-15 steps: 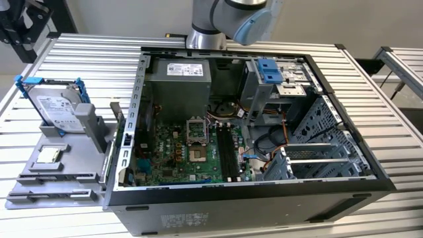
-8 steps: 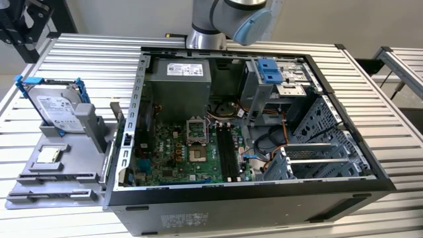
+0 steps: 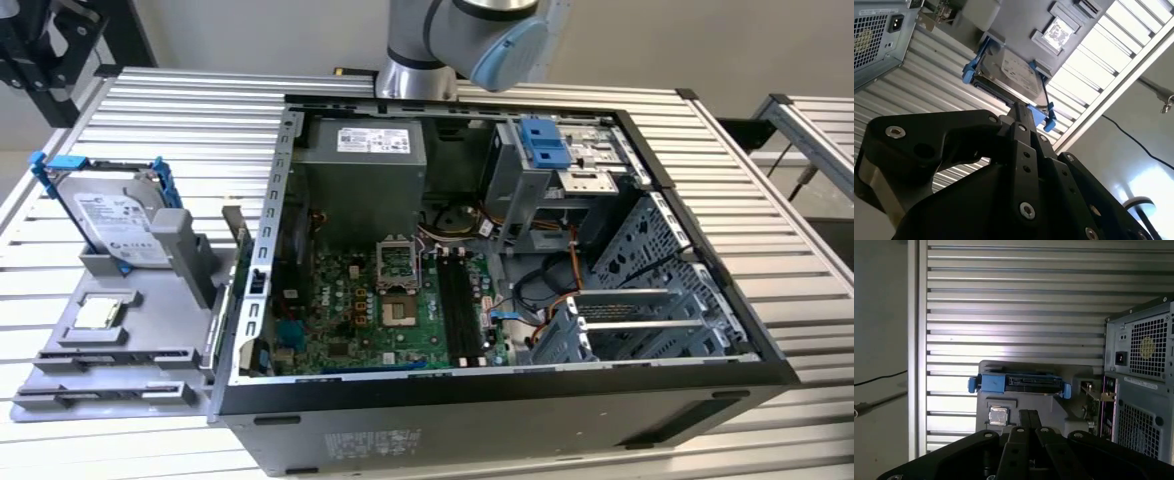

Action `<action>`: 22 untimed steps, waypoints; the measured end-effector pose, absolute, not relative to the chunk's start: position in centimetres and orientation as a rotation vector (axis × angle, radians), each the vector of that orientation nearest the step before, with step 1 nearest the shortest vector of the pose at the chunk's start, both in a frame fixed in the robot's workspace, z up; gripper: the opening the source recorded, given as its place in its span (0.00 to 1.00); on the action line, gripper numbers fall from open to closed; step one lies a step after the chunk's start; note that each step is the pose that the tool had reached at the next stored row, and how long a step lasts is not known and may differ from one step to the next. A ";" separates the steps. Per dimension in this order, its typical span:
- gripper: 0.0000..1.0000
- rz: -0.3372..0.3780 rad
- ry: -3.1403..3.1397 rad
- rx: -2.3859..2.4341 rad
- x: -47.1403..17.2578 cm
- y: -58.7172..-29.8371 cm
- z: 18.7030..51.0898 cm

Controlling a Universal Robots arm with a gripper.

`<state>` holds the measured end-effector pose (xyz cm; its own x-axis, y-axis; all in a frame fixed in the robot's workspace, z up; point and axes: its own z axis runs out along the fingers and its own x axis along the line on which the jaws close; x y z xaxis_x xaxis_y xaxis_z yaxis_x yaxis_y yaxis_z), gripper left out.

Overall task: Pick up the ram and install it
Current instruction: 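Reach for the ram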

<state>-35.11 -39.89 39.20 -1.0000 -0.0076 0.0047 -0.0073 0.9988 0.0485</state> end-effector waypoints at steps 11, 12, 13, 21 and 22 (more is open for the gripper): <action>0.00 -0.076 -3.135 0.011 -35.1 -41.1 39.2; 0.00 -0.076 -3.135 0.011 -35.1 -41.3 39.2; 0.00 -0.075 -3.135 0.010 -35.1 -41.7 39.2; 0.00 -0.063 -3.135 0.008 -35.1 -44.1 39.1; 0.00 -0.062 -3.135 0.007 -35.1 -44.4 39.1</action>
<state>-35.10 -44.44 39.14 -1.0000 -0.0049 0.0054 -0.0047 0.9992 0.0394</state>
